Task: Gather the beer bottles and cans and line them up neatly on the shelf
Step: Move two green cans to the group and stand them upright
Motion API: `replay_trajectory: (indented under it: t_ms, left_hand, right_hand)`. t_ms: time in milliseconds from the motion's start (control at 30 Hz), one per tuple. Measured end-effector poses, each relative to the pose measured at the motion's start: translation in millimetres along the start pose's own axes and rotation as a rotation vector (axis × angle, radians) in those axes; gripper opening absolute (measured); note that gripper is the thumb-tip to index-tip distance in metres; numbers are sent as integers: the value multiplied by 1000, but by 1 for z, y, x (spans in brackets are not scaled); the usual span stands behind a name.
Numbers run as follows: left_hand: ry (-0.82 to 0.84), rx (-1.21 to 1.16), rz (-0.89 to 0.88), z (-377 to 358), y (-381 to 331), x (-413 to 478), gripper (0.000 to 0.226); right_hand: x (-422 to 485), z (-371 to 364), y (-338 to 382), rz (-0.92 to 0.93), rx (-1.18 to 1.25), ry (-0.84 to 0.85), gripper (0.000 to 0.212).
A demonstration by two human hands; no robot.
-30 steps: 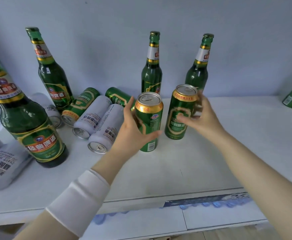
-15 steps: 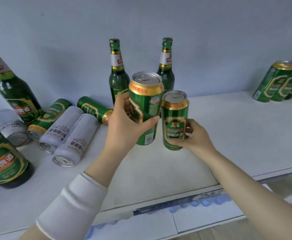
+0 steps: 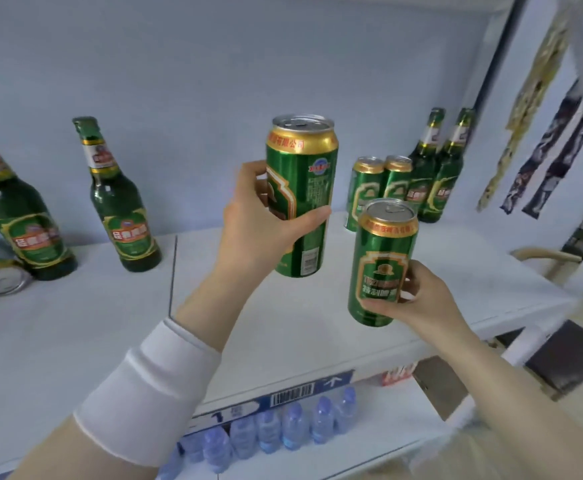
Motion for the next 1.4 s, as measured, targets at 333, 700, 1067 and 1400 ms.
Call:
replay_trajectory:
  t_ms: [333, 700, 1067, 1400]
  left_hand:
    - [64, 46, 27, -145, 8, 27, 66]
    - [40, 119, 243, -235, 81, 32, 73]
    - [-23, 187, 297, -277, 96, 39, 86]
    - [229, 303, 69, -240, 42, 73, 70]
  right_hand:
    - [98, 76, -59, -12, 45, -40, 63]
    - [198, 65, -103, -21, 26, 59, 69]
    - [251, 49, -117, 51, 90, 250, 66]
    - [237, 53, -131, 140, 100, 170, 77]
Point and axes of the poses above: each hand's wrist, its own x-axis towards the middle knuckle, its own z-axis out of the back of the hand, y = z × x, the point moved 5 cm from there along x, towards the middle knuckle, and after that the axes turned 8 degrees about -y, right-handed, at the moved point
